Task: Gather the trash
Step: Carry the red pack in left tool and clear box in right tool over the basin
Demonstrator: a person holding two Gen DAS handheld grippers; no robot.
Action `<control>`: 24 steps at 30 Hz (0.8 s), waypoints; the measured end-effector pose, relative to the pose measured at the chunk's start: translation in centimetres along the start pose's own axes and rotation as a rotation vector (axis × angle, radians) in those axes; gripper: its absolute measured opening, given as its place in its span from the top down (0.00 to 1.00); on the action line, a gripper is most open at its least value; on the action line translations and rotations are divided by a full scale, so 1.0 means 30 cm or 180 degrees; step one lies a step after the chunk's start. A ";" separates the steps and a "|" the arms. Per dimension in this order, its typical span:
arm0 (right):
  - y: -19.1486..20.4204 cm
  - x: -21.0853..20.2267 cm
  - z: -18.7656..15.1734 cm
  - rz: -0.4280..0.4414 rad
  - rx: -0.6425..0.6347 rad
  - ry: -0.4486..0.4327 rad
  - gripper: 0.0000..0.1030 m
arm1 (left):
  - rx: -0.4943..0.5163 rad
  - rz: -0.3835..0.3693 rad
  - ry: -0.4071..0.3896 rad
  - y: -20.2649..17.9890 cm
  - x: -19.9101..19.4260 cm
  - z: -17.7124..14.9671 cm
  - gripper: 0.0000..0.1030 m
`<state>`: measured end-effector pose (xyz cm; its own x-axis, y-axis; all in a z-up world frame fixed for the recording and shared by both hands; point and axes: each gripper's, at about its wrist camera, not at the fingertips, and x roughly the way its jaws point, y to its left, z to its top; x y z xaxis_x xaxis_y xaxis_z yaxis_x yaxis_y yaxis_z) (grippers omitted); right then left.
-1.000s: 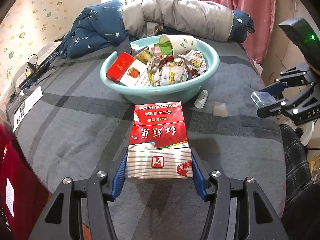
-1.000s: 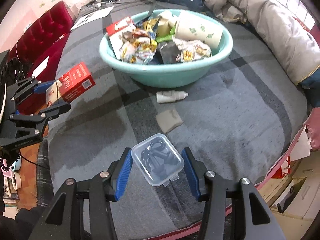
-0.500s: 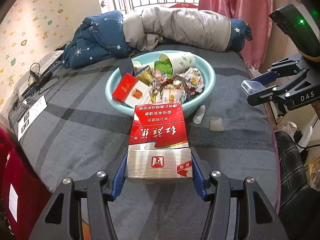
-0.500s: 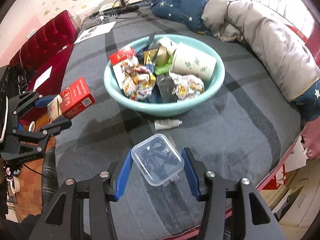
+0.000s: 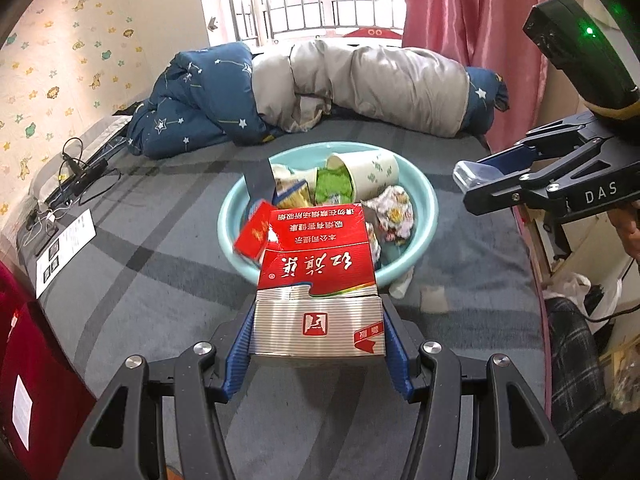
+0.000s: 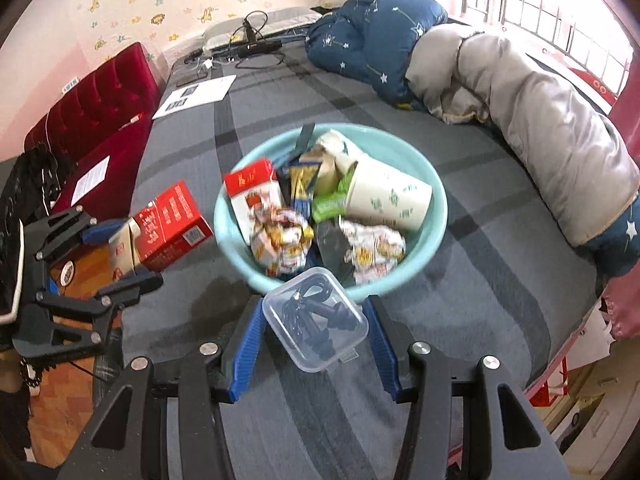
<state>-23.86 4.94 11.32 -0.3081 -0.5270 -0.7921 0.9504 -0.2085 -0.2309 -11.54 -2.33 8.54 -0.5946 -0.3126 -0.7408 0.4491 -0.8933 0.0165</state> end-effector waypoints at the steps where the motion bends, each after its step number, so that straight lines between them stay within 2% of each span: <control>1: -0.002 0.000 0.010 0.0013 -0.0008 -0.0013 0.48 | -0.0007 -0.0002 -0.0018 0.005 0.002 0.015 0.40; 11: -0.026 0.008 0.143 0.0132 0.0067 -0.0258 0.48 | -0.0035 -0.0007 -0.0098 0.038 0.055 0.116 0.40; 24: -0.057 0.119 0.280 0.0179 0.0174 -0.0337 0.48 | -0.0081 -0.0032 -0.0074 0.082 0.189 0.209 0.40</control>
<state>-26.95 -3.48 13.64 -0.2598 -0.6225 -0.7383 0.9634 -0.2192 -0.1543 -17.98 -8.32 8.58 -0.6143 -0.3114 -0.7250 0.4598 -0.8880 -0.0082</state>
